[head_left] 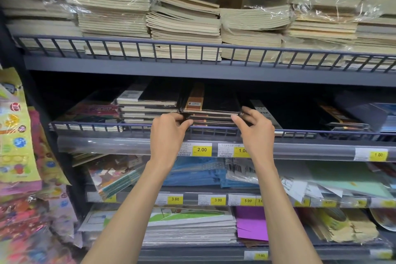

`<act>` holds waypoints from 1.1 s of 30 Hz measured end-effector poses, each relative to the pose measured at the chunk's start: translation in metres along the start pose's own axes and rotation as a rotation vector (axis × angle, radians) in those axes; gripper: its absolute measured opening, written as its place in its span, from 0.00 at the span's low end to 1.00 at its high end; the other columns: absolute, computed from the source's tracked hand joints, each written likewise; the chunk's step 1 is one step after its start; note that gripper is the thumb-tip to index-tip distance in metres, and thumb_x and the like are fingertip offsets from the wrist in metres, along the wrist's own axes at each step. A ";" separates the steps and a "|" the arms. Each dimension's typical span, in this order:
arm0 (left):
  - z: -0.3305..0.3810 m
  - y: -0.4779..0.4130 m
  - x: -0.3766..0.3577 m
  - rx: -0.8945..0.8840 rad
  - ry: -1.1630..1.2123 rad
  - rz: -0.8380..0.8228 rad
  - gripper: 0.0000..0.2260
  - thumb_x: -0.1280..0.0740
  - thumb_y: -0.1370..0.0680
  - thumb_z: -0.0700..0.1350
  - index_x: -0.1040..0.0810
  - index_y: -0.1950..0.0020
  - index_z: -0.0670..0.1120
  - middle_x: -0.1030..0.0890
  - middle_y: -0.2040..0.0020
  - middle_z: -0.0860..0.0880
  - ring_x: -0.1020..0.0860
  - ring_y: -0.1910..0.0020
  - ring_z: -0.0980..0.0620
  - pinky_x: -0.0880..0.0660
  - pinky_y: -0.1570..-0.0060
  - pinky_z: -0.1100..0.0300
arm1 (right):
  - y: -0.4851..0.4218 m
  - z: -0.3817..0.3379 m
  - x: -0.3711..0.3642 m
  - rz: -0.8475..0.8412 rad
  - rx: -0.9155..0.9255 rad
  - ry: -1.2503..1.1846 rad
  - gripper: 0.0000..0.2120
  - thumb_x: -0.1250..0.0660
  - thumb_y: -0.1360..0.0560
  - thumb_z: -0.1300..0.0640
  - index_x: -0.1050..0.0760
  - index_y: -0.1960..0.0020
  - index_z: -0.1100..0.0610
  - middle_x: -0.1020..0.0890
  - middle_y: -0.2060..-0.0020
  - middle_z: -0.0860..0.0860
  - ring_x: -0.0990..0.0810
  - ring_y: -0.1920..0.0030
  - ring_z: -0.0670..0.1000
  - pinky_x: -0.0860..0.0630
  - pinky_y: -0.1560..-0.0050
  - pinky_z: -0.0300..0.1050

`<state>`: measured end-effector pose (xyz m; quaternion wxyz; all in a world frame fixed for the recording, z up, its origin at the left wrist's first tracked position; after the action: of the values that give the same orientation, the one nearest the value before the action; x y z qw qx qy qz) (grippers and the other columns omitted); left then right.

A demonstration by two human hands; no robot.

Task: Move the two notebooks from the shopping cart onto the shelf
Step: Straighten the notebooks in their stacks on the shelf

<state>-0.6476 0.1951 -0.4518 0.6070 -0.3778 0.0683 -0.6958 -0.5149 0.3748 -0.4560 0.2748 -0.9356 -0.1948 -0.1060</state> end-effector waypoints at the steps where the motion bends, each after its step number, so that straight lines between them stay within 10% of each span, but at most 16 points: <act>1: 0.001 0.001 0.000 0.001 0.002 0.006 0.13 0.25 0.24 0.49 0.14 0.47 0.41 0.16 0.66 0.46 0.17 0.61 0.47 0.21 0.55 0.55 | 0.000 0.002 -0.001 -0.002 -0.005 -0.014 0.20 0.27 0.25 0.45 0.20 0.35 0.50 0.14 0.47 0.44 0.17 0.45 0.43 0.20 0.39 0.52; 6: 0.002 0.007 -0.004 0.025 0.037 0.024 0.16 0.26 0.23 0.49 0.17 0.40 0.40 0.20 0.71 0.47 0.21 0.69 0.48 0.30 0.60 0.63 | -0.003 0.004 0.001 0.014 -0.032 -0.049 0.18 0.27 0.24 0.49 0.19 0.36 0.53 0.13 0.48 0.47 0.14 0.54 0.53 0.18 0.46 0.57; 15: 0.008 0.004 -0.008 -0.029 -0.001 0.055 0.14 0.32 0.19 0.50 0.15 0.43 0.42 0.27 0.75 0.55 0.32 0.75 0.59 0.36 0.68 0.65 | -0.008 0.006 0.003 -0.037 -0.022 -0.019 0.17 0.29 0.22 0.52 0.20 0.34 0.55 0.14 0.45 0.47 0.21 0.74 0.42 0.16 0.55 0.46; 21: 0.006 0.006 -0.006 -0.069 0.045 0.093 0.11 0.31 0.19 0.48 0.13 0.45 0.43 0.15 0.64 0.48 0.26 0.70 0.57 0.31 0.64 0.65 | -0.007 0.007 0.004 -0.049 -0.008 0.004 0.16 0.30 0.21 0.53 0.19 0.35 0.55 0.15 0.52 0.43 0.22 0.74 0.44 0.17 0.53 0.51; 33: 0.002 0.000 -0.004 -0.053 0.073 0.029 0.10 0.30 0.20 0.47 0.13 0.47 0.42 0.23 0.72 0.55 0.22 0.69 0.52 0.25 0.61 0.57 | -0.004 0.008 0.004 -0.017 0.007 -0.001 0.16 0.30 0.21 0.51 0.19 0.35 0.55 0.13 0.47 0.48 0.19 0.72 0.44 0.16 0.53 0.50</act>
<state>-0.6468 0.1989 -0.4523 0.6040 -0.3671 0.1141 -0.6982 -0.5120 0.3833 -0.4597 0.2772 -0.9329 -0.2034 -0.1071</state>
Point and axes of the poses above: each hand's wrist, its own y-axis away from the middle knuckle, its own x-axis out of the back of the hand, z = x × y, the point moved 4 cm from there along -y, towards the middle knuckle
